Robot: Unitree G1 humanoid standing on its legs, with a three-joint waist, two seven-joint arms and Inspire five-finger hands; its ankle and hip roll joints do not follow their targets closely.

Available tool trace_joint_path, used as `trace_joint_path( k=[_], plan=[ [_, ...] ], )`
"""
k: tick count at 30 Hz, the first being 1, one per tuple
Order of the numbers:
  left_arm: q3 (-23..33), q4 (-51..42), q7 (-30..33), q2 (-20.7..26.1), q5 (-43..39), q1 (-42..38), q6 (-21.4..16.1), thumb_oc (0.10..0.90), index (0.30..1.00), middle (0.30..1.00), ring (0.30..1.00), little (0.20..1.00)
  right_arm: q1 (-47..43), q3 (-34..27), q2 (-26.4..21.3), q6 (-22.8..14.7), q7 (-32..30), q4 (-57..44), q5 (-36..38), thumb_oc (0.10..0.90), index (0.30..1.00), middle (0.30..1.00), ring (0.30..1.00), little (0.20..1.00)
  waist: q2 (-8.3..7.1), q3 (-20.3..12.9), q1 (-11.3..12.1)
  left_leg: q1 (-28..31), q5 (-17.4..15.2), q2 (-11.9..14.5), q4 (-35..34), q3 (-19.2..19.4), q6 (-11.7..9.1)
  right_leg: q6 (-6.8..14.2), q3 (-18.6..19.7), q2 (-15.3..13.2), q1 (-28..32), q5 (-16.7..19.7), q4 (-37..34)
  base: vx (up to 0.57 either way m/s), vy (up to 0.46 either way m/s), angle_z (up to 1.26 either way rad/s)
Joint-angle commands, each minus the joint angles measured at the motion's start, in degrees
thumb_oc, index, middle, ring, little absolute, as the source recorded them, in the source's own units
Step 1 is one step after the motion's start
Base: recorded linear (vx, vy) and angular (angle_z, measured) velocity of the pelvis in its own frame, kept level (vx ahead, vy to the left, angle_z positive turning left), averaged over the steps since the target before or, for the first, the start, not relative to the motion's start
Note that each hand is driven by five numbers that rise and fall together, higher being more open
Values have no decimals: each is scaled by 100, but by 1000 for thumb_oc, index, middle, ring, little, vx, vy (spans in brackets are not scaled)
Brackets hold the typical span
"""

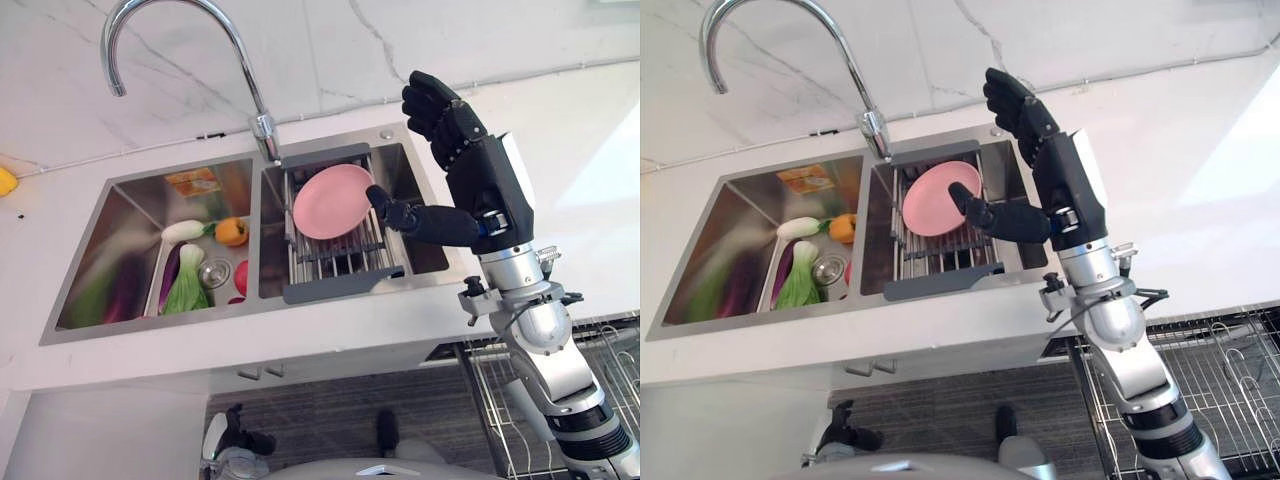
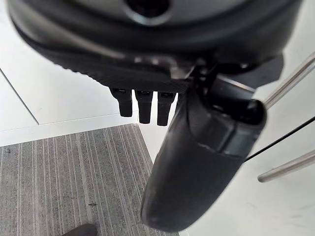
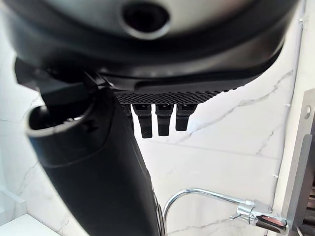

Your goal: Place the dishes in the dishwasher.

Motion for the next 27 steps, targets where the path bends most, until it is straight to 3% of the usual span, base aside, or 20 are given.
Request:
trace_joint_path(
  k=[1, 4, 12, 15, 17, 20, 21, 22, 27],
  plan=[
    [620, 1064, -302, 767, -153, -230, -84, 800, 900, 900, 900, 900, 433, -408, 1102, -164, 45, -384, 19, 800, 900, 900, 900, 900, -1299, -577, 295, -206, -154, -147, -334, -289, 5, 1283, 60, -1389, 344, 112, 69, 86, -41, 4],
    [681, 1204, -338, 796, -176, -37, -67, 800, 900, 900, 900, 900, 488, -360, 1130, -203, 69, -453, 190, 800, 900, 900, 900, 900, -1240, -581, 321, -144, -154, -60, -334, -408, -28, 1186, 89, -1248, 480, -37, 69, 92, -50, 19],
    [546, 1025, -261, 803, -107, -101, -146, 800, 900, 900, 900, 900, 553, -328, 949, -131, 81, -433, 214, 800, 900, 900, 900, 900, -1200, -538, 325, -140, -141, -41, -334, -484, -47, 1145, 22, -1188, 593, -114, 69, 46, -18, 14],
    [456, 926, -194, 803, -100, -158, -235, 800, 900, 900, 900, 900, 569, -452, 726, 65, -163, -358, -300, 800, 900, 900, 900, 900, -1210, -542, 296, -143, -149, -40, -334, -486, -51, 1131, 33, -1161, 608, -134, 69, 18, 0, 10],
    [427, 918, -163, 768, -127, -202, -261, 800, 900, 900, 900, 900, 543, -610, 511, 607, -354, -381, -874, 800, 900, 900, 900, 900, -1221, -540, 263, -136, -154, -29, -334, -434, -57, 1132, 60, -1151, 588, -127, 69, 5, 3, -6],
    [458, 937, -168, 766, -145, -196, -266, 800, 900, 900, 900, 900, 519, -733, 247, 994, -256, -506, -1262, 800, 900, 900, 900, 900, -1232, -547, 242, -133, -163, -21, -334, -408, -54, 1137, 85, -1148, 573, -120, 69, 8, 3, -7],
    [496, 978, -163, 778, -119, -165, -274, 800, 900, 900, 900, 900, 534, -925, -126, 1369, 9, -719, -1797, 800, 900, 900, 900, 900, -1237, -549, 214, -135, -169, -14, -334, -370, -49, 1145, 125, -1146, 555, -116, 69, 11, 5, -6],
    [496, 978, -163, 778, -119, -165, -274, 800, 900, 900, 900, 900, 534, -925, -126, 1369, 9, -719, -1797, 800, 900, 900, 900, 900, -1237, -549, 214, -135, -169, -14, -334, -370, -49, 1145, 125, -1146, 555, -116, 69, 4, 5, -6],
    [641, 1146, -261, 780, -75, -83, -200, 800, 900, 900, 900, 900, 581, -1066, -582, 2141, 944, -937, -2655, 800, 900, 900, 900, 900, -1276, -559, 169, -104, -206, -16, -334, -278, -18, 1159, 202, -1145, 533, -98, 69, 7, 5, -9]
  ],
)
